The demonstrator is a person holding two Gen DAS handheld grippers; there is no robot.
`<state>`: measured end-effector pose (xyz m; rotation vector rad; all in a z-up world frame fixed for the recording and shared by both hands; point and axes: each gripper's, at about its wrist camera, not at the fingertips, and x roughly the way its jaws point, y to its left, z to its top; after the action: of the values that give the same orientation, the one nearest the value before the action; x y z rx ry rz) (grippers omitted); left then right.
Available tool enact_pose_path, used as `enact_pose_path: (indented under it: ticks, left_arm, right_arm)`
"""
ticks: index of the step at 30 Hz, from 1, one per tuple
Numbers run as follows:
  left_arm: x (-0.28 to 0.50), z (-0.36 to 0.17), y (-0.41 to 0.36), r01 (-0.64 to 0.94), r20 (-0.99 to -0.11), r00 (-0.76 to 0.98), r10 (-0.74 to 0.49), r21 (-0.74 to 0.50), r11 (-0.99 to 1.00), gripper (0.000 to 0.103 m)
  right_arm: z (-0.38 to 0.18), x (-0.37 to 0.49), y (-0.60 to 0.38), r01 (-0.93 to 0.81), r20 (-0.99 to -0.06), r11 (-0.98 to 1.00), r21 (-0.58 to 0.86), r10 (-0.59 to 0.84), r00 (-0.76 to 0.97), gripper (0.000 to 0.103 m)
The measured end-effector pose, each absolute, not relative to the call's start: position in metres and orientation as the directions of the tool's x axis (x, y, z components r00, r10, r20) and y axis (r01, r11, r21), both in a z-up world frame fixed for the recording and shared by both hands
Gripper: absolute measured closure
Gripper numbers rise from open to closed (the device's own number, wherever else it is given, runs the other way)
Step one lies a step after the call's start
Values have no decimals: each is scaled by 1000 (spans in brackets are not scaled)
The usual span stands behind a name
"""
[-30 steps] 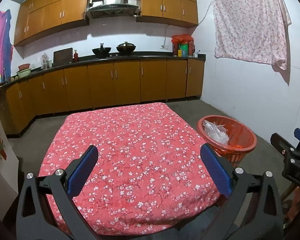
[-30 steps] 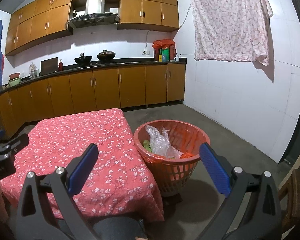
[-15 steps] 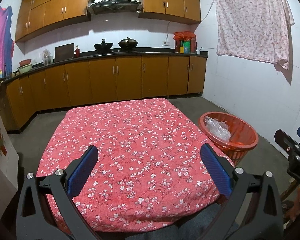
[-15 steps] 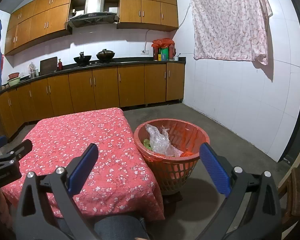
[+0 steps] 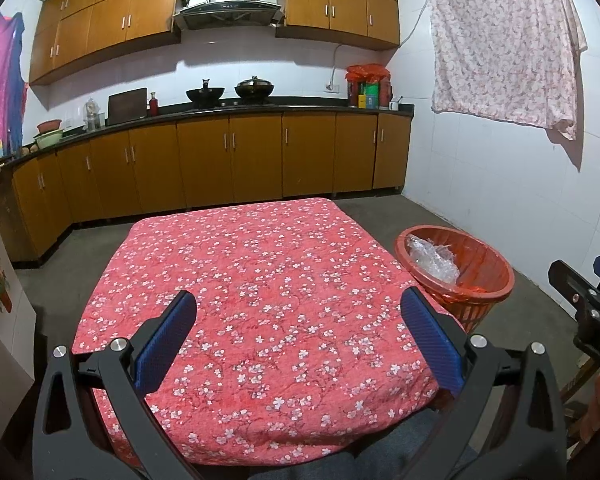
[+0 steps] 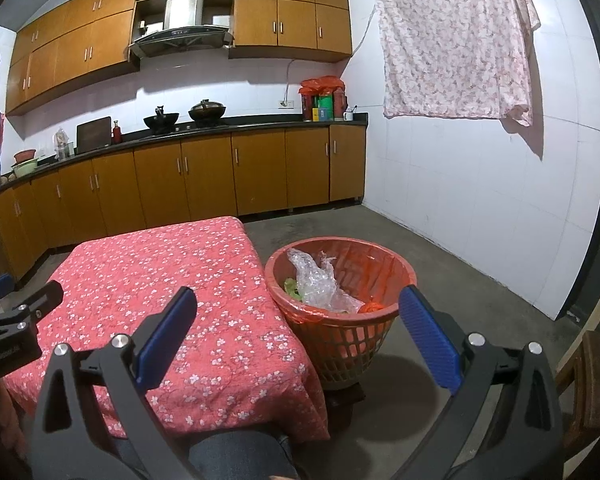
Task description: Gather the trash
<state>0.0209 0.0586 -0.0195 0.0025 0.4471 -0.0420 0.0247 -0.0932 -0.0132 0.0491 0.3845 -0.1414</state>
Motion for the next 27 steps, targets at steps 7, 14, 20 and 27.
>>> enact_pose_path:
  ticks: [7,14,20,27]
  left_arm:
    - [21,-18,58,44,-432,901,-43,-9,999,2]
    - [21,-18,58,45,-432,901,-46,-12,999,2]
    - [20,-17,56,46,-430,901,-47,-11,999,2]
    - [20,-18,55,46,-430,902,-46,-11,999,2]
  right_arm:
    - [-14,24,-94,146,-377,989,21,-128,918,4]
    - [-13,24,-94,147,-376,989,21,-129,918,4]
    - [-13,24,-94,148,-376,989,22,-129,918,4]
    - [-13,24,-94,147,-377,989,22,-128,917,4]
